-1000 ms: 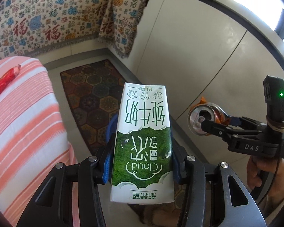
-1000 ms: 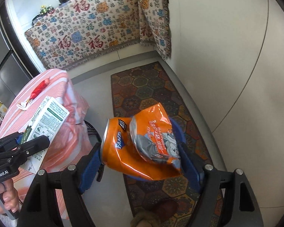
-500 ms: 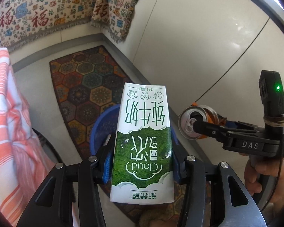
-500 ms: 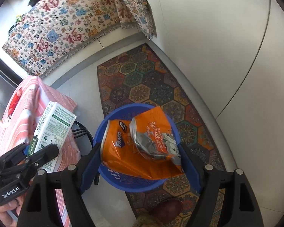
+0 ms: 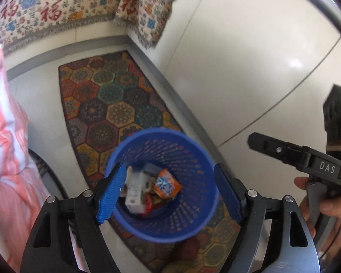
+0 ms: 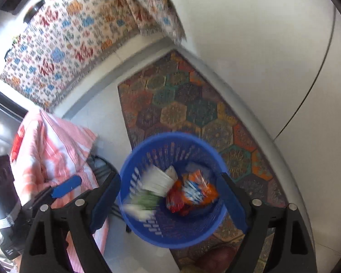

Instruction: Collect trash

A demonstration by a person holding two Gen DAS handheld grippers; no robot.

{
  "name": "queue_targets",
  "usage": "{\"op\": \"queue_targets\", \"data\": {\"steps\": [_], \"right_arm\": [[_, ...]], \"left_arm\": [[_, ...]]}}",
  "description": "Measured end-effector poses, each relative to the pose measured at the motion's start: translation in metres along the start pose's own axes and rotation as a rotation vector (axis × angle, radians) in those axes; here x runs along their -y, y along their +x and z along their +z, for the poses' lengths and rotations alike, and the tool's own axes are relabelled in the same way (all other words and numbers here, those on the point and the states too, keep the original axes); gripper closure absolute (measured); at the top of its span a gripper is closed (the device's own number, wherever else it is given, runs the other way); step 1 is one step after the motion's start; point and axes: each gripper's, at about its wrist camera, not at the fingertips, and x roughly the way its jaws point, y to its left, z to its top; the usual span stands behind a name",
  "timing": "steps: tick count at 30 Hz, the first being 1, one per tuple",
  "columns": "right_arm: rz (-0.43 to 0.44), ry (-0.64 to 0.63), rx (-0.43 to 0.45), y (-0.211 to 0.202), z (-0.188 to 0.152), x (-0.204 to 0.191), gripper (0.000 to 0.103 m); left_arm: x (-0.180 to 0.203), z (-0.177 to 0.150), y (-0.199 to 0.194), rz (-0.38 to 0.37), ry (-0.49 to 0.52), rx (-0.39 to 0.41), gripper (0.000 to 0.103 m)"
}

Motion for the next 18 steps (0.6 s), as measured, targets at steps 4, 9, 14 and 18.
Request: {"op": "queue_targets", "data": {"steps": [4,9,14,18], "right_arm": [[-0.02,-0.047,0.137,-0.039,0.001,-0.018,0.015],[-0.057,-0.144,0.257,-0.082,-0.008,-0.055,0.015],[-0.09,-0.254,0.318,-0.107,-0.025,-0.104,0.015],[-0.051,-0.346,0.323,-0.112,-0.055,-0.152,0.015]], "left_arm": [[0.003,0.002,-0.044,0.011,0.019,0.069,0.022],[-0.006,-0.018,-0.1,0.049,0.036,0.101,0.02],[-0.039,-0.056,-0.151,0.109,0.046,0.089,0.019],[-0.077,-0.083,-0.19,0.186,0.023,0.099,0.019]]}}
